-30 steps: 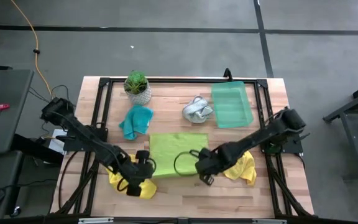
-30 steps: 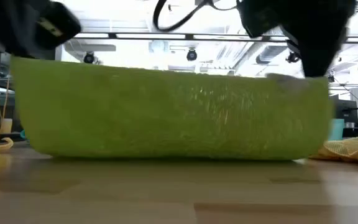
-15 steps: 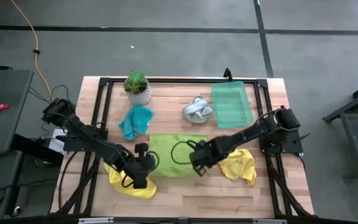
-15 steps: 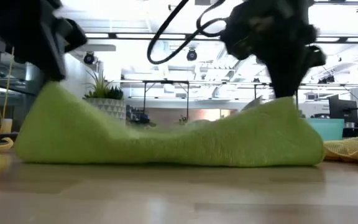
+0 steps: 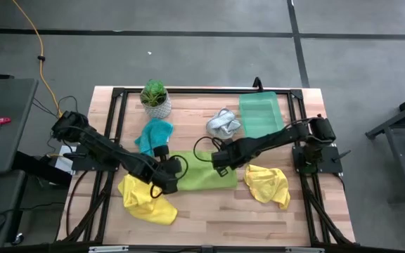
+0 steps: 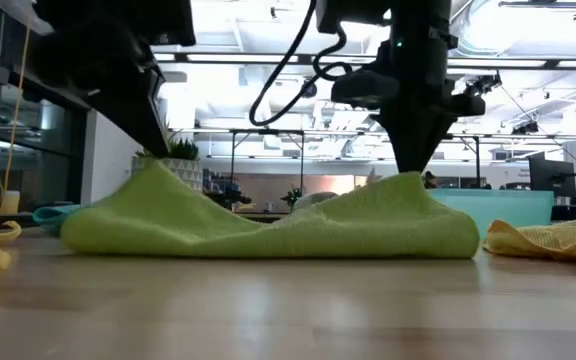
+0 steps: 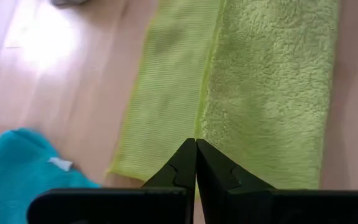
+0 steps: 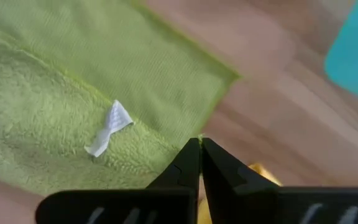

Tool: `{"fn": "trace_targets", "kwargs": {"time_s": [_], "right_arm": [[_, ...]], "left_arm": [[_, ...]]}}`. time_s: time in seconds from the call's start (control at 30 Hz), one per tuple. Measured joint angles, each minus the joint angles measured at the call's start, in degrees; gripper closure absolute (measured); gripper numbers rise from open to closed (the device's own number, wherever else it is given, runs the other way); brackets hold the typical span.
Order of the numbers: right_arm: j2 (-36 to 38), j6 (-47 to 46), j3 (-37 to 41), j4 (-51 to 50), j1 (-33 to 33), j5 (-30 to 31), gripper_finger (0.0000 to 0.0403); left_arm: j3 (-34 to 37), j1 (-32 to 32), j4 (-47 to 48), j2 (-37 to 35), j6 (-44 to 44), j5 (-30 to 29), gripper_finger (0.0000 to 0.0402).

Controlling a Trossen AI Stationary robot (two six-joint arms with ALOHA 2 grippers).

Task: Fold microfiber towels
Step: Fold the green microfiber cloth

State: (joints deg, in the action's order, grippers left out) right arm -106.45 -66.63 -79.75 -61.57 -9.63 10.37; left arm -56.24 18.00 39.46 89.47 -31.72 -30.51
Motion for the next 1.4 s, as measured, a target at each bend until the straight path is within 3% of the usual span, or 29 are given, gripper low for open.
{"fn": "trace_targets", "kwargs": {"time_s": [0.2, 0.5, 1.2, 1.4], "right_arm": [[0.0, -1.3, 0.0, -0.7, 1.6, 0.6, 0.0403], [0.0, -1.9, 0.0, -1.1, 3.0, 1.7, 0.0403], [0.0, -0.4, 0.0, -0.3, 3.3, 4.1, 0.0402], [0.0, 1.1, 0.0, -0.4, 3.6, 5.2, 0.0357]], "left_arm": [[2.1, -1.2, 0.2, 0.0, -6.0, -5.5, 0.0401], [6.3, -1.5, -0.2, 0.0, -13.2, -8.4, 0.0401], [6.8, -1.6, -0.3, 0.0, -6.8, -12.2, 0.0392], [6.8, -3.2, 0.1, 0.0, -4.3, -12.2, 0.0361]]}}
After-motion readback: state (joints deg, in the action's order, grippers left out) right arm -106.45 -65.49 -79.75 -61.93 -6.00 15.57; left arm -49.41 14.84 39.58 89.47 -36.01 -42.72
